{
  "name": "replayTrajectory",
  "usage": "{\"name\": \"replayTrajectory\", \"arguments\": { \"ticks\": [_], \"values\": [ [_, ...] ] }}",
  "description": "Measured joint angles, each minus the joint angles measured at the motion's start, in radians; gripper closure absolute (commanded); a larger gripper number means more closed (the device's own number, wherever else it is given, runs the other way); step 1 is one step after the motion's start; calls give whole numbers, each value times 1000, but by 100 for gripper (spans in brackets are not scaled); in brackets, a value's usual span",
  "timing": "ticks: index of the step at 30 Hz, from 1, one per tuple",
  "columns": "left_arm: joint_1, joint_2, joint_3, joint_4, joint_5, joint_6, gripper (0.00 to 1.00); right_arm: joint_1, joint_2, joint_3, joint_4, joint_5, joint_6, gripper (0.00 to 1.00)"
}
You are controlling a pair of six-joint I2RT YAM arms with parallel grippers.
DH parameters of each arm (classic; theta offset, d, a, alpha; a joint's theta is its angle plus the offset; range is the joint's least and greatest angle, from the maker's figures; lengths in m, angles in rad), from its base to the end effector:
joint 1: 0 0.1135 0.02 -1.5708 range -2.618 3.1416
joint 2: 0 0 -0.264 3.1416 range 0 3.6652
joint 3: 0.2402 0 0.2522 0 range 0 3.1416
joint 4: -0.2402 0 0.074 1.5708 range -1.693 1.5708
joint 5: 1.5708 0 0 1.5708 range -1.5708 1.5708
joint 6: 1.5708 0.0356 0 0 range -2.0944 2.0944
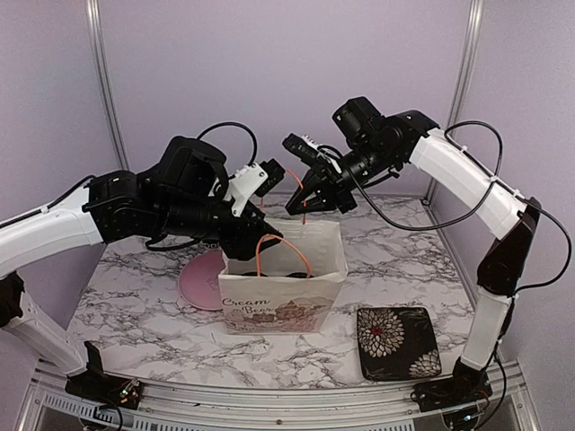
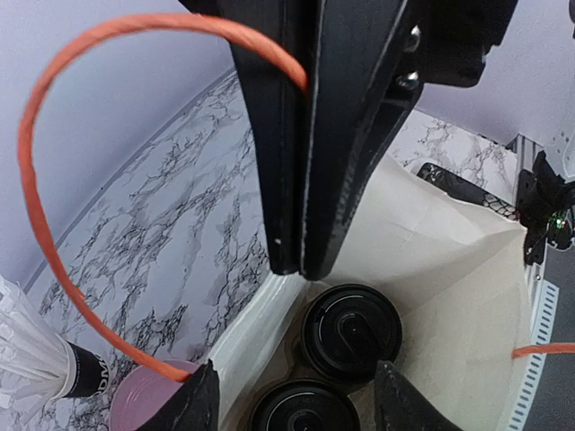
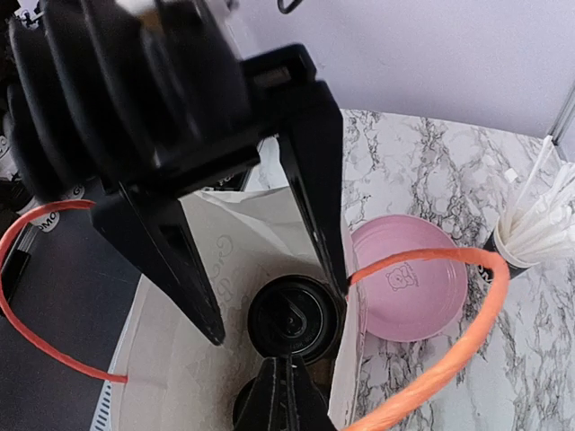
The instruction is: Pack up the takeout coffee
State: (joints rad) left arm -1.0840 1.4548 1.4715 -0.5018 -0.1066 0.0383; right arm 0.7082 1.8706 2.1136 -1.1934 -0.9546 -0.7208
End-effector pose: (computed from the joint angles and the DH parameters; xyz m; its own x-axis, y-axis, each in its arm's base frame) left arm 0.1578 -0.2900 0.3888 -0.1860 0.4328 -0.8821 0.8425 0.5321 0.0835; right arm 0.2669 0.2668 0.4059 0.0216 -0.4837 -0.8750 -0.9610 -0.2513 0.1152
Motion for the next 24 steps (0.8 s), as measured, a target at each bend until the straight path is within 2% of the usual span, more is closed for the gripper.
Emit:
{"name": "replayTrajectory", "arguments": {
  "ticks": [6, 9, 10, 15, 18, 24],
  "values": [
    [0, -183, -1, 5, 84, -35, 24, 25, -36, -51, 6, -7, -31, 100],
    [0, -290, -1, 5, 76, -49, 10, 64, -95, -142, 8, -11, -55, 100],
    [0, -319, -1, 5, 54, -51, 6, 79, -110, -164, 6, -13, -63, 100],
    [4, -381, -16, 6, -127, -40, 4, 153, -167, -245, 4, -34, -102, 100],
    [11, -357, -40, 9, -251, -30, 3, 188, -170, -268, 1, -48, -118, 100],
    [39, -301, -112, 12, -371, -23, 2, 249, -169, -303, -26, -61, -145, 100]
  ]
}}
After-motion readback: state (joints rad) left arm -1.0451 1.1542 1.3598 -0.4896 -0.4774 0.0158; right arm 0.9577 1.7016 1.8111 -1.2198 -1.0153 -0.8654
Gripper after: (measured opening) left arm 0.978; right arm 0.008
